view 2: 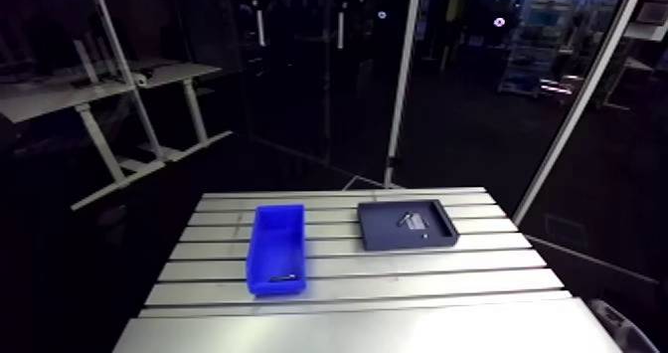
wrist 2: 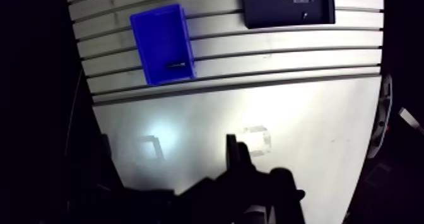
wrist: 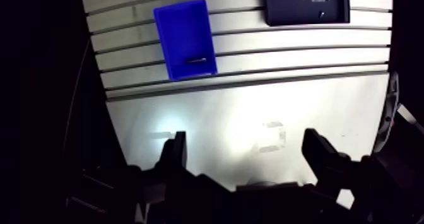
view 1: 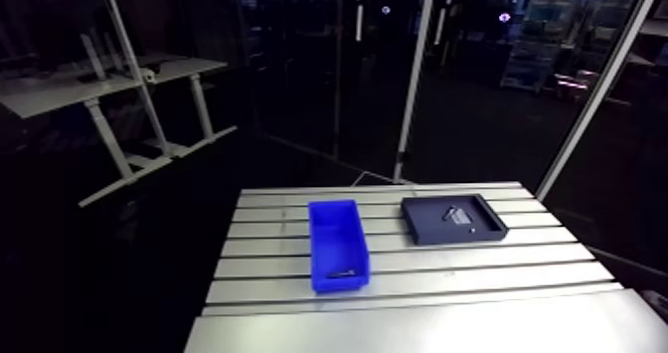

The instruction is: Pick up the M10 bolt from the tray and put it into the blue bin.

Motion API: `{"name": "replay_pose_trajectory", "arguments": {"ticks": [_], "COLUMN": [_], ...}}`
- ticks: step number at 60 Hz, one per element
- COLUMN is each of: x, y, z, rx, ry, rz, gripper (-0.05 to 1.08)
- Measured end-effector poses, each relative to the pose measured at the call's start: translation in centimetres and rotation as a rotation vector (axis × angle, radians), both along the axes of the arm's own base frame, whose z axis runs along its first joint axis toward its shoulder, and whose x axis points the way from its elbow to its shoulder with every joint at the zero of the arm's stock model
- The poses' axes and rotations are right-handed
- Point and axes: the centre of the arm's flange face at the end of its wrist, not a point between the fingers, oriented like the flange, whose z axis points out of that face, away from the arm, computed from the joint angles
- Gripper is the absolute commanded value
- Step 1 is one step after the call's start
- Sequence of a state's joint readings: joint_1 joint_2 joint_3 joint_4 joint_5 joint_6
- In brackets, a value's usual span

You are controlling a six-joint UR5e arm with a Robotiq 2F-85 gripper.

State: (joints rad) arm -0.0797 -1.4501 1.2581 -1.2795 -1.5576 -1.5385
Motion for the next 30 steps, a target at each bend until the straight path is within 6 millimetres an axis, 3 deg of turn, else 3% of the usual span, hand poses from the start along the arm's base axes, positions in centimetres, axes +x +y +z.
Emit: {"name": "replay_pose_trajectory", "arguments": {"ticks": [17, 30], "x": [-0.7, -2.0], "y": [0.9, 4.0], "z": [-0.4, -1.3], "rx": [0.009, 0.017], "ry": [0.004, 0.012], "rz": [-0.082, -0.229], "gripper": [0.01, 0.01]}}
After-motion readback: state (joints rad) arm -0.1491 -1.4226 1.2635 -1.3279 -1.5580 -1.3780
